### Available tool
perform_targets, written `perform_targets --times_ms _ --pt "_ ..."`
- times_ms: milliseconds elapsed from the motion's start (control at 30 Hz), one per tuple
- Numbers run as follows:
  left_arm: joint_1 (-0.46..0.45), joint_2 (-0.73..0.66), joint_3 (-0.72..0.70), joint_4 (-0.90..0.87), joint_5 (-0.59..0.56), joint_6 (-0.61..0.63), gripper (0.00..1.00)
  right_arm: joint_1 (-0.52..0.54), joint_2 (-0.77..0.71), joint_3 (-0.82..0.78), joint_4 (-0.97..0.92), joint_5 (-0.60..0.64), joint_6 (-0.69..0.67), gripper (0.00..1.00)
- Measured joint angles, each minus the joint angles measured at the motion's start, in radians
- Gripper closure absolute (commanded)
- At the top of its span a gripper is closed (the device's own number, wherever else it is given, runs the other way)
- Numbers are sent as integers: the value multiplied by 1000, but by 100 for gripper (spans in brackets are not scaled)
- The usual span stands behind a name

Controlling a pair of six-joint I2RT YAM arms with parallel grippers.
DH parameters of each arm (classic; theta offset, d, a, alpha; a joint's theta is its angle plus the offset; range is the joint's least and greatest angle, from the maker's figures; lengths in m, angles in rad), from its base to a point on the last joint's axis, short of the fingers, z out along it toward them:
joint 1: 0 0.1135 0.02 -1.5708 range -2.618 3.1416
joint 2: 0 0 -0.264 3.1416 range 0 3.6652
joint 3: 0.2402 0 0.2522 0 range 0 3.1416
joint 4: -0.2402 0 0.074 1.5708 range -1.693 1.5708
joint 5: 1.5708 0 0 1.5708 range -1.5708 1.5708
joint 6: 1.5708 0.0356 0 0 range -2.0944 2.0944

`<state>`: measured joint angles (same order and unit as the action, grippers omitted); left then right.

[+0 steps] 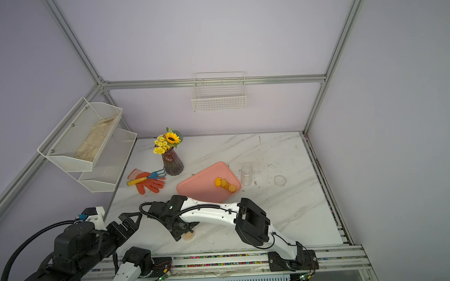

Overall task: Pour the cookies out of the jar
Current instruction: Pick up the jar from the center of the board.

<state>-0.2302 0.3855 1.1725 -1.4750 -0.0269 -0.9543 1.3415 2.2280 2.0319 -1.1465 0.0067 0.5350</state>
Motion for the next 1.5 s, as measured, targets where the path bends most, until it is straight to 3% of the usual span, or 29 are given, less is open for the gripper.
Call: perform_targets --times_ms 433,900,1267,1500 --pt "-22 -9 0 24 -3 -31 0 -23 -38 -41 3 1 29 36" --pt "-27 53 -52 166 87 -40 0 -226 -364 -322 51 -14 41 36" --pt "-29 288 -180 502 430 -139 0 -569 -490 -482 212 -333 -61 36" --pt "-36 282 -314 819 579 -234 0 -738 -512 -508 279 -592 -76 36"
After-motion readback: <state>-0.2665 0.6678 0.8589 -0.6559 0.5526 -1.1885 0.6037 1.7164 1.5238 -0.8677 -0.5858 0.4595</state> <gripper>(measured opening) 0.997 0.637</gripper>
